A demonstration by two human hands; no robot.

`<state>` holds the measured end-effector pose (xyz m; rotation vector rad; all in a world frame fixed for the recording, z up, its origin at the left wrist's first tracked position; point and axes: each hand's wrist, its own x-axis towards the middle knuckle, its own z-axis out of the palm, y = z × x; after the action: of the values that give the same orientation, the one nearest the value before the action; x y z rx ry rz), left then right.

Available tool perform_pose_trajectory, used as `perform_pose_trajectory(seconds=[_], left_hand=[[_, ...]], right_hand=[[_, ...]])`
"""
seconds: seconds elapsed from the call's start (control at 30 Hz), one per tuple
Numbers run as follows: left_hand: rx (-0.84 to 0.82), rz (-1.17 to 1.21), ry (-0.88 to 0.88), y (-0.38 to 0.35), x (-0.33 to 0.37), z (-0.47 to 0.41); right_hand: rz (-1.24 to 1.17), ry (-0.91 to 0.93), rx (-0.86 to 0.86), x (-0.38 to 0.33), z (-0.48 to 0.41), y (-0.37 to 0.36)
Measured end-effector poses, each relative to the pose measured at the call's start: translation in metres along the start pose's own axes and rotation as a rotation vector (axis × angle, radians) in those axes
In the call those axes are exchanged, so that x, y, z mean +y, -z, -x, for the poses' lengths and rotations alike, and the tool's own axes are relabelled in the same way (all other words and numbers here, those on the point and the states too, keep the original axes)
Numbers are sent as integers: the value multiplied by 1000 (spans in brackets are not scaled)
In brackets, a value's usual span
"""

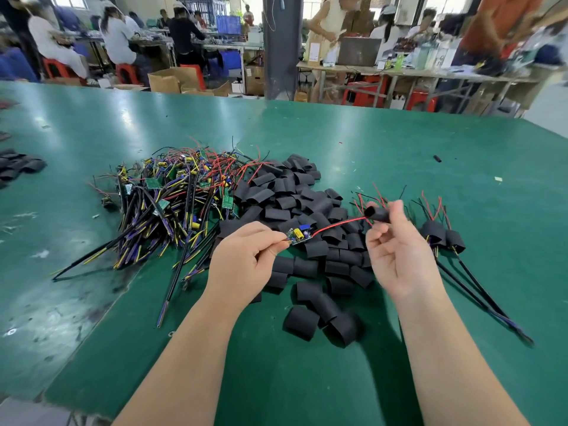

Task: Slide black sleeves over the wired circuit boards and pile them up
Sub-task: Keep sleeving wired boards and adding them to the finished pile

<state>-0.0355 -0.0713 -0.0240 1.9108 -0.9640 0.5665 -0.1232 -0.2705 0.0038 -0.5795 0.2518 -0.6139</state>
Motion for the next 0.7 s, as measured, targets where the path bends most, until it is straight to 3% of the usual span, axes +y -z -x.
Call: perform_pose_trajectory(seconds=[0.17,0.3,0.47,0.7], left_hand=[[-20,24,8,-6,3,1],[-5,57,15,-6,4,1],[12,130,26,-7,8,0],[13,175,18,-7,13,0]], right_hand=[[148,-106,-231,16,11,-10],[317,-121,-315,30,17,-12],[327,-119,-238,32,13,-10],[164,-293,-133,38,15,-10]])
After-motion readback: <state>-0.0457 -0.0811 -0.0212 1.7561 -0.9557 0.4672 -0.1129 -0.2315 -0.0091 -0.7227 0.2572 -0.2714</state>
